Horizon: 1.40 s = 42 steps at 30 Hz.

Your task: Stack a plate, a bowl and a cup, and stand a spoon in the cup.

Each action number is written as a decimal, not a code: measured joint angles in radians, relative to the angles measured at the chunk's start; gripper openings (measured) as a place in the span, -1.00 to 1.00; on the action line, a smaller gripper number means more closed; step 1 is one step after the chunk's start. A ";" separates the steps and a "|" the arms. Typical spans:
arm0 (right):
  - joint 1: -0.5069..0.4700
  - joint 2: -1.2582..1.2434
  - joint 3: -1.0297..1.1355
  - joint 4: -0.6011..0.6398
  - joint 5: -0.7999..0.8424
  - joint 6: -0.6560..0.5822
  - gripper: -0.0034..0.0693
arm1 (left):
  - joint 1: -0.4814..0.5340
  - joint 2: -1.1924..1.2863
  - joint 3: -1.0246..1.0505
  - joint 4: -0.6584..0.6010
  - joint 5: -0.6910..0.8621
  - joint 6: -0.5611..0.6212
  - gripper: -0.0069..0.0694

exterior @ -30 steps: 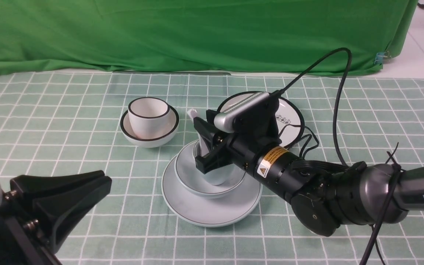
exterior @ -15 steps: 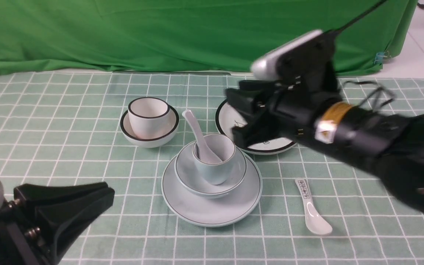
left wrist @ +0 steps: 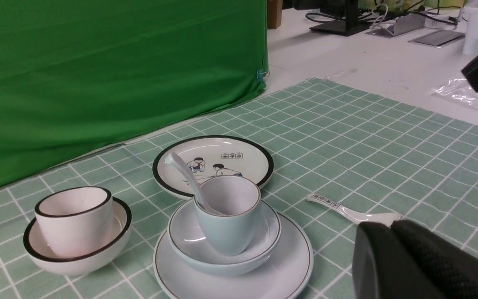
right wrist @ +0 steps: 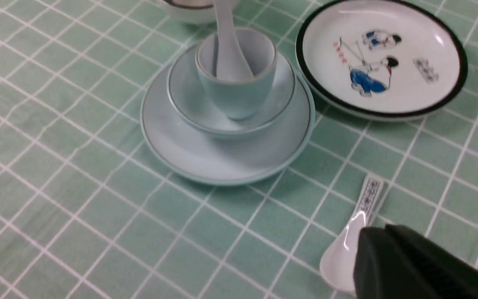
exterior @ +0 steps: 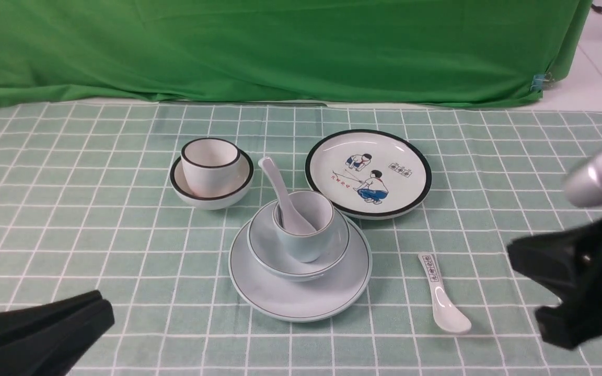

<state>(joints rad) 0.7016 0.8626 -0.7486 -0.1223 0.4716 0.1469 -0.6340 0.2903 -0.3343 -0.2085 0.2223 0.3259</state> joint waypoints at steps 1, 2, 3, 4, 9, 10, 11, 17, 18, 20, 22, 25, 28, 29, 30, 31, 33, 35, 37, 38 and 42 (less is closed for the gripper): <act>0.000 -0.015 0.007 0.000 0.007 0.002 -0.75 | 0.000 0.000 0.004 0.000 0.002 0.000 -0.79; 0.000 -0.024 0.008 0.000 0.012 0.002 -0.73 | 0.000 0.000 0.006 0.000 0.006 0.000 -0.79; 0.000 -0.033 0.008 0.000 0.013 0.003 -0.71 | 0.000 0.000 0.006 0.000 0.007 0.000 -0.79; 0.000 -0.034 0.008 0.000 0.011 0.004 -0.70 | 0.000 0.000 0.006 0.000 0.007 0.000 -0.79; 0.000 -0.042 0.008 0.000 -0.004 0.012 -0.63 | 0.000 -0.003 0.006 0.000 0.007 0.000 -0.79; 0.000 -0.043 0.008 0.000 -0.005 0.014 -0.62 | 0.000 -0.003 0.007 0.000 0.007 0.000 -0.79; 0.000 -0.043 0.008 0.000 -0.006 0.015 -0.61 | 0.000 -0.003 0.007 0.000 0.007 0.000 -0.79; 0.000 -0.043 0.009 0.000 -0.008 0.018 -0.56 | 0.000 -0.003 0.008 0.000 0.007 0.000 -0.79; 0.000 -0.046 0.009 0.000 -0.008 0.019 -0.55 | 0.000 -0.003 0.008 0.000 0.007 0.000 -0.79; 0.000 -0.058 0.009 0.000 -0.008 0.019 -0.53 | 0.000 -0.003 0.008 0.000 0.007 0.000 -0.79; 0.000 -0.066 0.009 0.000 -0.008 0.019 -0.52 | 0.000 -0.003 0.008 0.000 0.007 0.002 -0.79; -0.030 -0.104 0.010 0.000 -0.008 0.001 -0.50 | 0.000 -0.003 0.008 0.000 0.007 0.003 -0.79; -0.084 -0.140 0.028 -0.002 -0.011 -0.029 -0.53 | 0.000 -0.003 0.008 0.000 0.007 0.005 -0.79; -0.141 -0.177 0.061 -0.004 -0.036 -0.061 -0.61 | 0.000 -0.003 0.008 0.000 0.007 0.005 -0.79; -0.178 -0.200 0.094 -0.005 -0.064 -0.076 -0.67 | 0.000 -0.003 0.008 0.000 0.007 0.005 -0.79; -0.217 -0.226 0.134 -0.005 -0.098 -0.086 -0.73 | 0.000 -0.003 0.008 0.000 0.007 0.005 -0.79; -0.297 -0.293 0.230 -0.007 -0.176 -0.094 -0.83 | 0.000 -0.003 0.008 0.000 0.007 0.005 -0.79; -0.365 -0.371 0.332 -0.008 -0.233 -0.098 -0.86 | 0.000 -0.003 0.008 0.000 0.007 0.005 -0.79; -0.423 -0.460 0.418 -0.007 -0.266 -0.103 -0.86 | 0.000 -0.003 0.008 0.000 0.007 0.005 -0.79; -0.435 -0.479 0.427 -0.007 -0.272 -0.103 -0.86 | 0.000 -0.003 0.008 0.000 0.007 0.005 -0.79; -0.529 -0.683 0.599 -0.007 -0.290 -0.106 -0.86 | 0.000 -0.003 0.008 0.000 0.007 0.005 -0.79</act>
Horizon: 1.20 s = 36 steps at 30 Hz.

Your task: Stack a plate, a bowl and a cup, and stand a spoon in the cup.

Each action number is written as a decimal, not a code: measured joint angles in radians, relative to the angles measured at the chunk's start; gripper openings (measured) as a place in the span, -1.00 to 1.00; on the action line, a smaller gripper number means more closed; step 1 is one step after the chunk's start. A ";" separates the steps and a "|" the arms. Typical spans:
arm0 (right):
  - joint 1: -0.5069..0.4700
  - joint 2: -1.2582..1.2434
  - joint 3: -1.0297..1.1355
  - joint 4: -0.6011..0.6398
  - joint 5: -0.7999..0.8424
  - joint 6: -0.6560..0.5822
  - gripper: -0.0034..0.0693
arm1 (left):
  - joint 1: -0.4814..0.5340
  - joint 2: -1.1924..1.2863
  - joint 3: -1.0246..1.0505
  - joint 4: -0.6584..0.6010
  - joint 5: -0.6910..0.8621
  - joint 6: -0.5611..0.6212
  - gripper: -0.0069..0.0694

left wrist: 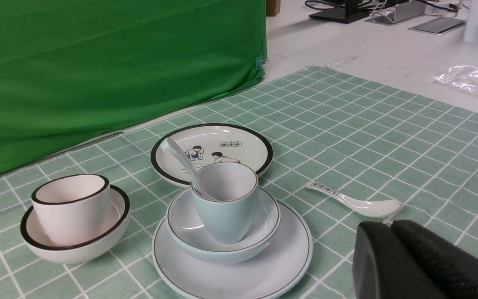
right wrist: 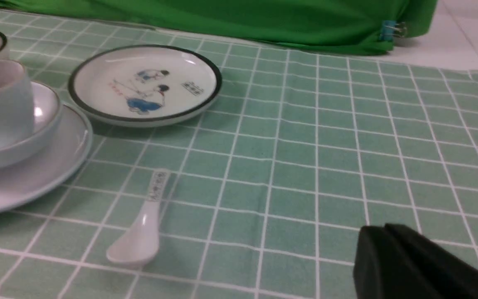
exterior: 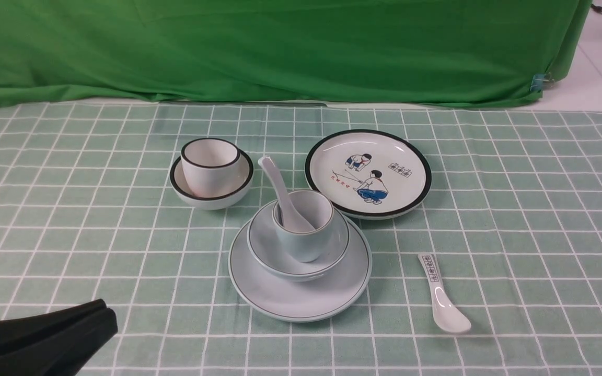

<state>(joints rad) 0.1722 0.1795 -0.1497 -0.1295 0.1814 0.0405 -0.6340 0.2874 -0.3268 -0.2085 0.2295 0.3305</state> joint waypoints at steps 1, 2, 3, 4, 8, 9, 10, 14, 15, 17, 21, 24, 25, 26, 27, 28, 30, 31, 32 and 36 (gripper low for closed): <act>-0.013 -0.038 0.031 0.000 0.000 0.000 -0.86 | 0.000 0.000 0.000 0.000 0.000 0.000 -0.79; -0.022 -0.073 0.059 0.000 0.001 0.000 -0.86 | 0.000 0.000 0.000 0.000 0.000 0.000 -0.79; -0.027 -0.105 0.084 0.000 0.001 0.001 -0.86 | 0.000 0.000 0.000 0.000 0.000 0.000 -0.79; -0.030 -0.130 0.107 0.000 0.001 0.003 -0.86 | 0.000 0.000 0.000 0.000 0.000 0.000 -0.79; -0.031 -0.176 0.154 0.010 0.013 0.028 -0.86 | -0.001 -0.001 0.000 0.001 0.001 0.000 -0.79; -0.031 -0.178 0.154 0.012 0.018 0.028 -0.86 | -0.001 -0.001 0.000 0.001 0.001 0.000 -0.79; -0.031 -0.178 0.155 0.025 0.057 0.034 -0.86 | -0.001 -0.002 0.001 0.002 0.002 -0.001 -0.79; -0.031 -0.178 0.155 0.035 0.085 0.045 -0.86 | -0.001 -0.002 0.001 0.002 0.003 0.000 -0.79; -0.031 -0.178 0.155 0.036 0.088 0.046 -0.86 | -0.001 -0.002 0.001 0.002 0.004 0.000 -0.79; -0.030 -0.178 0.155 0.037 0.089 0.048 -0.85 | -0.001 -0.002 0.001 0.002 0.004 0.000 -0.79; -0.030 -0.178 0.155 0.037 0.089 0.049 -0.85 | -0.001 -0.002 0.001 0.002 0.004 0.000 -0.79; -0.030 -0.178 0.155 0.037 0.089 0.049 -0.85 | -0.001 -0.002 0.001 0.002 0.004 0.000 -0.79; -0.030 -0.178 0.155 0.037 0.090 0.049 -0.85 | -0.001 -0.002 0.002 0.002 0.004 0.000 -0.79; -0.030 -0.178 0.155 0.037 0.090 0.049 -0.84 | -0.001 -0.002 0.002 0.003 0.004 0.000 -0.79; -0.030 -0.178 0.155 0.037 0.090 0.049 -0.84 | -0.001 -0.002 0.002 0.003 0.004 0.000 -0.79; -0.030 -0.178 0.155 0.037 0.090 0.049 -0.83 | -0.001 -0.002 0.002 0.003 0.004 0.000 -0.79; -0.030 -0.178 0.155 0.037 0.090 0.049 -0.82 | -0.001 -0.002 0.002 0.003 0.004 0.000 -0.79; -0.030 -0.178 0.155 0.037 0.090 0.049 -0.81 | -0.001 -0.002 0.002 0.005 0.004 0.000 -0.79; -0.030 -0.178 0.155 0.037 0.090 0.049 -0.81 | -0.001 -0.002 0.002 0.005 0.004 0.000 -0.79; -0.030 -0.178 0.155 0.037 0.090 0.049 -0.78 | -0.001 -0.002 0.002 0.008 0.004 0.000 -0.79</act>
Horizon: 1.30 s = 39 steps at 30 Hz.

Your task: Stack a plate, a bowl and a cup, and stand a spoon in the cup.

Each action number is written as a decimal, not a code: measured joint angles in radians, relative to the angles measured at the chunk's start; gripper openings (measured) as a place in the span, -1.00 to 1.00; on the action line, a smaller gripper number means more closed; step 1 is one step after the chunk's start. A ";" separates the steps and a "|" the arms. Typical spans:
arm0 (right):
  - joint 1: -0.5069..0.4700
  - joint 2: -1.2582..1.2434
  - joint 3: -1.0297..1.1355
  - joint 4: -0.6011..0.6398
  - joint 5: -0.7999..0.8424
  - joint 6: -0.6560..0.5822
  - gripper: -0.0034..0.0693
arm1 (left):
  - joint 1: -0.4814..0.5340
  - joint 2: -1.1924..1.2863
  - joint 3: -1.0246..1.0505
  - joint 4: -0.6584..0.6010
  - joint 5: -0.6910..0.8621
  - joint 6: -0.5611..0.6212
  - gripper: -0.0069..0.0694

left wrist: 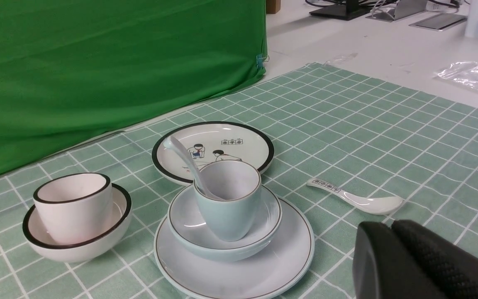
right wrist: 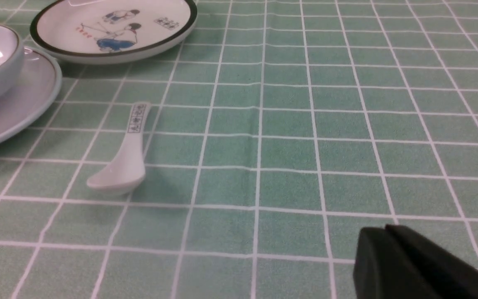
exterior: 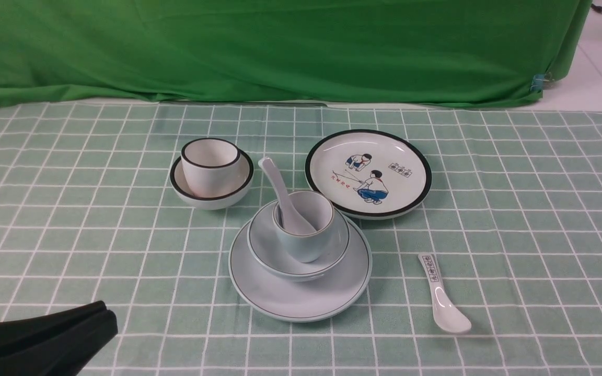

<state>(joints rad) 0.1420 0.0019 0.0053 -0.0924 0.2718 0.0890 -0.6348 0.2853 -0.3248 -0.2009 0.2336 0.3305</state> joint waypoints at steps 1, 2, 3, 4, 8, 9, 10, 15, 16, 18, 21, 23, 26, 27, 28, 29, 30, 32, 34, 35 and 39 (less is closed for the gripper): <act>0.000 0.000 0.000 0.000 0.000 0.000 -0.75 | 0.000 0.000 0.000 0.000 0.000 0.000 -0.79; 0.000 0.000 0.000 0.000 0.001 0.000 -0.74 | 0.000 -0.002 0.000 0.000 0.000 0.000 -0.79; 0.000 0.000 0.000 0.000 0.001 0.000 -0.73 | 0.000 -0.002 0.000 0.001 0.000 0.001 -0.79; 0.000 0.000 0.000 0.000 0.001 0.000 -0.73 | 0.000 -0.004 0.000 0.008 0.000 0.006 -0.79; 0.000 0.000 0.000 0.000 0.001 0.001 -0.70 | 0.000 -0.009 0.001 0.058 0.004 0.059 -0.79; 0.000 0.000 0.000 0.000 0.001 0.001 -0.69 | 0.000 -0.009 0.001 0.062 0.003 0.066 -0.79; 0.000 0.000 0.000 0.000 0.001 0.001 -0.68 | 0.000 -0.010 0.001 0.066 0.004 0.071 -0.78; 0.000 0.000 0.000 0.000 0.001 0.001 -0.65 | 0.000 -0.010 0.007 0.076 -0.001 0.080 -0.78; 0.000 0.000 0.000 0.000 0.001 0.001 -0.64 | 0.000 -0.011 0.012 0.078 -0.011 0.068 -0.78; 0.000 0.000 0.000 0.001 0.001 0.001 -0.63 | 0.008 -0.017 0.032 0.086 -0.058 0.042 -0.79; 0.000 0.000 0.000 0.001 0.001 0.002 -0.59 | 0.098 -0.049 0.086 0.088 -0.167 0.020 -0.79; 0.000 0.000 0.000 0.001 0.000 0.002 -0.58 | 0.186 -0.079 0.117 0.074 -0.187 0.014 -0.79; 0.000 0.000 0.000 0.001 0.000 0.001 -0.56 | 0.316 -0.131 0.160 0.040 -0.191 0.009 -0.79; 0.000 0.000 0.000 0.001 -0.001 0.001 -0.56 | 0.374 -0.156 0.186 0.019 -0.192 0.006 -0.79; 0.000 0.000 0.000 0.001 -0.001 0.002 -0.54 | 0.428 -0.195 0.221 0.002 -0.192 0.006 -0.79; 0.000 0.000 0.000 0.001 -0.001 0.002 -0.53 | 0.475 -0.223 0.248 -0.008 -0.192 0.005 -0.79; 0.000 0.000 0.000 0.001 -0.001 0.002 -0.53 | 0.496 -0.245 0.272 -0.010 -0.192 0.001 -0.79; 0.000 0.000 0.000 0.001 -0.002 0.002 -0.52 | 0.552 -0.276 0.317 -0.013 -0.182 -0.007 -0.79; 0.000 0.000 0.000 0.001 -0.002 0.002 -0.51 | 0.585 -0.283 0.326 -0.015 -0.147 -0.030 -0.79; 0.000 -0.001 0.000 0.001 -0.002 0.003 -0.50 | 0.596 -0.284 0.326 -0.010 -0.116 -0.045 -0.79; 0.000 -0.001 0.000 0.001 -0.002 0.003 -0.48 | 0.618 -0.284 0.332 0.001 -0.005 -0.102 -0.79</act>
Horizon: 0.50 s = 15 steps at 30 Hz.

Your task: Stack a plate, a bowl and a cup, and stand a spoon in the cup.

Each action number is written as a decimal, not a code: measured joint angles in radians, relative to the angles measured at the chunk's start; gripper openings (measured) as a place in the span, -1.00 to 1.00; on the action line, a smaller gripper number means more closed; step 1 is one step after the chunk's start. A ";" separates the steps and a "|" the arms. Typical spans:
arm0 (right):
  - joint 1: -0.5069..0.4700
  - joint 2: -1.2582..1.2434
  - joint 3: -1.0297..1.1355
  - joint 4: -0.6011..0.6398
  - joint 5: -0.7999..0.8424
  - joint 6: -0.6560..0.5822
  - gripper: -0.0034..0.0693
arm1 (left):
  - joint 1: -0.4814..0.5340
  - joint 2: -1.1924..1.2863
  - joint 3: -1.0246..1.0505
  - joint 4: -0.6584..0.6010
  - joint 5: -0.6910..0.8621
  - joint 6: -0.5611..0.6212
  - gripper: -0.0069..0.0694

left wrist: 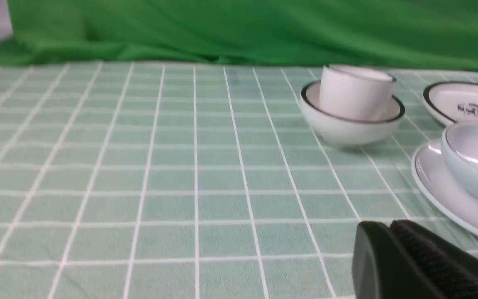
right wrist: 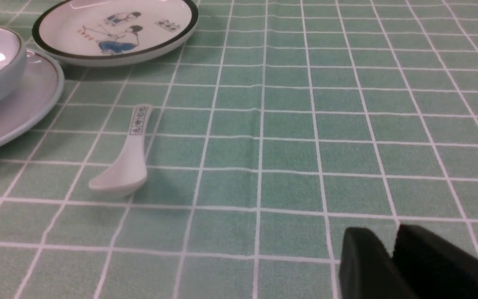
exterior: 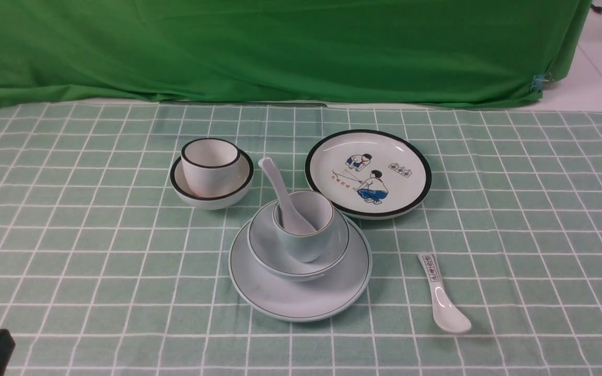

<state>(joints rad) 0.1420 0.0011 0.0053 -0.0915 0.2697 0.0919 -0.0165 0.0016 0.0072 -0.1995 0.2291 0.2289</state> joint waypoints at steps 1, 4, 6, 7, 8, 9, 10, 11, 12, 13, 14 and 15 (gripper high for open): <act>0.000 0.000 0.000 0.000 0.000 0.000 -0.47 | 0.000 0.000 0.000 0.002 0.001 -0.003 -0.79; 0.000 0.000 0.000 0.000 0.000 0.000 -0.46 | 0.000 0.000 0.000 0.003 0.001 -0.008 -0.79; 0.000 0.000 0.000 0.000 0.000 0.000 -0.46 | 0.000 0.000 0.000 0.003 0.001 -0.009 -0.79; 0.000 0.000 0.000 0.000 0.000 0.000 -0.46 | 0.000 0.000 0.000 0.003 0.001 -0.009 -0.79; 0.000 0.000 0.000 0.000 0.000 0.000 -0.46 | 0.000 0.000 0.000 0.003 0.001 -0.009 -0.79; 0.000 0.000 0.000 0.000 0.000 0.000 -0.46 | 0.000 0.000 0.000 0.003 0.001 -0.009 -0.79; 0.000 0.000 0.000 0.000 0.000 0.000 -0.44 | 0.000 0.000 0.000 0.003 0.001 -0.009 -0.79; 0.000 0.000 0.000 0.000 0.000 0.000 -0.44 | 0.000 0.000 0.000 0.003 0.001 -0.009 -0.79; 0.000 0.000 0.000 0.000 0.000 0.000 -0.44 | 0.000 0.000 0.000 0.003 0.001 -0.009 -0.79; 0.000 0.000 0.000 0.000 0.000 0.000 -0.43 | 0.000 0.000 0.000 0.003 0.001 -0.009 -0.79; 0.000 0.000 0.000 0.000 0.000 0.000 -0.43 | 0.000 0.000 0.000 0.003 0.001 -0.009 -0.79; 0.000 0.000 0.000 0.000 0.000 0.000 -0.42 | 0.000 0.000 0.000 0.004 0.001 -0.009 -0.79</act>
<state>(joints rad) 0.1420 0.0011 0.0053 -0.0915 0.2697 0.0919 -0.0165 0.0016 0.0072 -0.1954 0.2304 0.2199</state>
